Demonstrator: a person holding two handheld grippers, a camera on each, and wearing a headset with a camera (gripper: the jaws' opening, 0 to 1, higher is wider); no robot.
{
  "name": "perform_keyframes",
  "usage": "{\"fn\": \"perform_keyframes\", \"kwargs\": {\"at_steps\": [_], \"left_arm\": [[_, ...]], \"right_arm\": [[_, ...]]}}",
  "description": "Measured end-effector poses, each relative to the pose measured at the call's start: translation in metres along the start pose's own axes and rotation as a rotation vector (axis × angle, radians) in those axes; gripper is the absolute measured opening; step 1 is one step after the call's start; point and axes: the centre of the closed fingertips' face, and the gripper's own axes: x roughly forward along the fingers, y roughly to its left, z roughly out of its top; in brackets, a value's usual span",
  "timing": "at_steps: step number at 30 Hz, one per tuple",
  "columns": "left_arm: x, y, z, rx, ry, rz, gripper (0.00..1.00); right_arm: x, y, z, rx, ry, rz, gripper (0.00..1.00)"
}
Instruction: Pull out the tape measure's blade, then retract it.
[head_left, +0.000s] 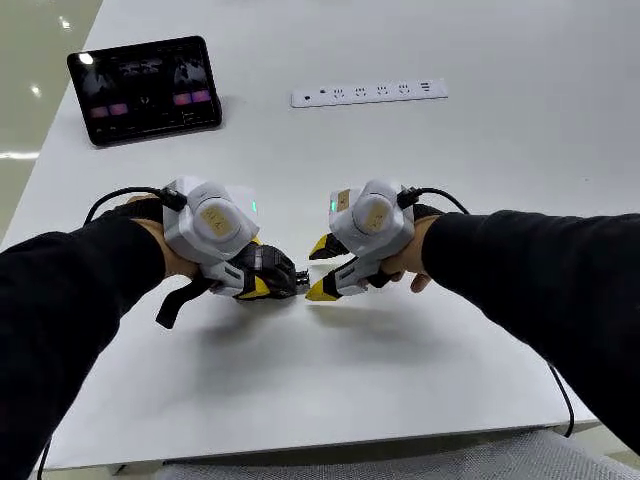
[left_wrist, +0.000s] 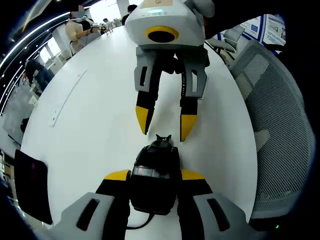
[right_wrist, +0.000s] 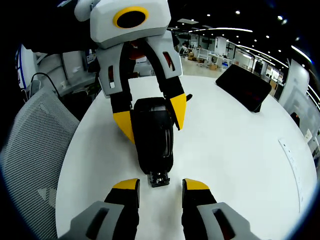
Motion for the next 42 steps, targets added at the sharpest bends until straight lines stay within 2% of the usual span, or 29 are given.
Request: {"fn": "perform_keyframes", "kwargs": {"at_steps": [3,5,7,10,14,17,18,19,25,32,42], "left_arm": [[0.0,0.0,0.0,0.0,-0.003,0.001,0.3],[0.0,0.0,0.0,-0.001,-0.004,-0.001,0.3],[0.0,0.0,0.0,-0.002,-0.004,-0.003,0.3],[0.0,0.0,-0.001,-0.002,-0.004,-0.002,0.3],[0.0,0.0,-0.001,-0.001,-0.006,0.001,0.3],[0.0,-0.001,-0.001,0.004,-0.012,-0.001,0.3],[0.0,-0.001,0.0,0.002,-0.012,-0.001,0.3],[0.0,-0.001,-0.001,0.004,-0.008,0.0,0.3],[0.0,0.001,-0.002,-0.006,-0.007,0.002,0.3],[0.001,0.002,-0.003,-0.012,-0.008,0.005,0.3],[0.001,0.001,-0.003,-0.015,-0.014,0.005,0.3]], "right_arm": [[0.006,0.002,0.0,0.004,0.005,0.014,0.24],[0.009,0.004,-0.004,-0.023,0.035,0.022,0.22],[0.012,0.005,-0.005,-0.031,0.039,0.028,0.2],[0.015,0.002,0.0,-0.034,0.032,0.01,0.13],[0.014,0.003,-0.001,-0.018,0.031,0.029,0.12],[0.014,0.004,-0.001,0.0,0.043,0.016,0.13],[0.014,0.003,-0.001,-0.007,0.05,0.008,0.12],[0.015,0.004,-0.002,-0.059,0.065,0.008,0.12],[0.013,0.003,-0.003,-0.105,0.054,0.021,0.1],[0.005,0.0,-0.011,-0.061,0.042,0.017,0.1],[-0.004,-0.001,-0.022,-0.059,0.062,0.021,0.1]]}}
